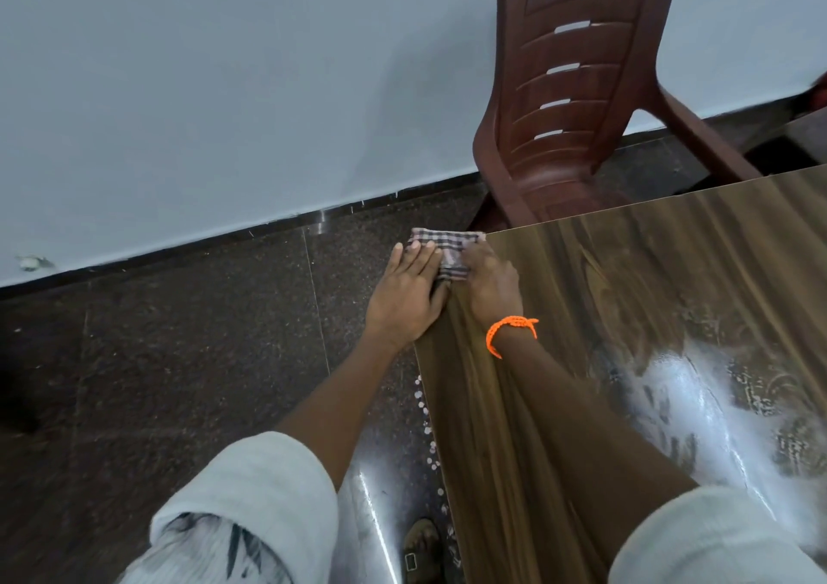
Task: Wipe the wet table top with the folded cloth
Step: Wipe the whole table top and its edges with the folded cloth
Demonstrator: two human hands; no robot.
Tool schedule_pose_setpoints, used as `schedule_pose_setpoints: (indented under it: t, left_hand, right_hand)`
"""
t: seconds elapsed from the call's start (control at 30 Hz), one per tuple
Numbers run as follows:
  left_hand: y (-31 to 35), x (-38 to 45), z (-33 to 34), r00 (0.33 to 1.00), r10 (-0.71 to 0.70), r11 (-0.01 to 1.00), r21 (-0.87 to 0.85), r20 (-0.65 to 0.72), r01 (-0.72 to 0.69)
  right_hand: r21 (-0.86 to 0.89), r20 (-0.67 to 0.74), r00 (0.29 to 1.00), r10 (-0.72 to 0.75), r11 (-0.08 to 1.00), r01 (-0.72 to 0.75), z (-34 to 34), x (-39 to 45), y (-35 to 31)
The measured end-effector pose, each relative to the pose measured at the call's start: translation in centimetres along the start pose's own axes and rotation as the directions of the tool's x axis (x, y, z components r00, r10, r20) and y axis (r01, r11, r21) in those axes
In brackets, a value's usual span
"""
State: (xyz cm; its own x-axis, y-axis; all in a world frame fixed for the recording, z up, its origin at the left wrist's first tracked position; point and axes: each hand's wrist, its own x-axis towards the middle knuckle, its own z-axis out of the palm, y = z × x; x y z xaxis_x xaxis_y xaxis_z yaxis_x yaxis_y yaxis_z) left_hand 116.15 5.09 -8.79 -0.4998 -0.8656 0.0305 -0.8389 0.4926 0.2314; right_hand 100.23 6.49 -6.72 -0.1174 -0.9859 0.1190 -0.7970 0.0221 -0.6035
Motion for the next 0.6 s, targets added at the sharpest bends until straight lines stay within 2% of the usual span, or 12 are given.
schedule_pose_setpoints:
  t: [0.17,0.3,0.6]
  left_hand:
    - [-1.5,-3.6,0.1,1.0,-0.027,1.0,-0.003,-0.002,0.027]
    - [-0.4,-6.4,0.2,0.998,-0.059,0.998,-0.014,0.006,0.059]
    - [4.3,-13.3,1.2,0.998,-0.062,0.996,-0.069,-0.021,0.06]
  right_hand:
    - [-0.066,0.108,0.994,-0.031,0.997,0.039,1.7,-1.5,-1.5]
    - [-0.032,0.106,0.99,-0.097,0.994,0.101,1.3,-4.0,-1.7]
    - [-0.002,0.137,0.982,-0.13,0.991,0.132,-0.8,-11.5,-0.8]
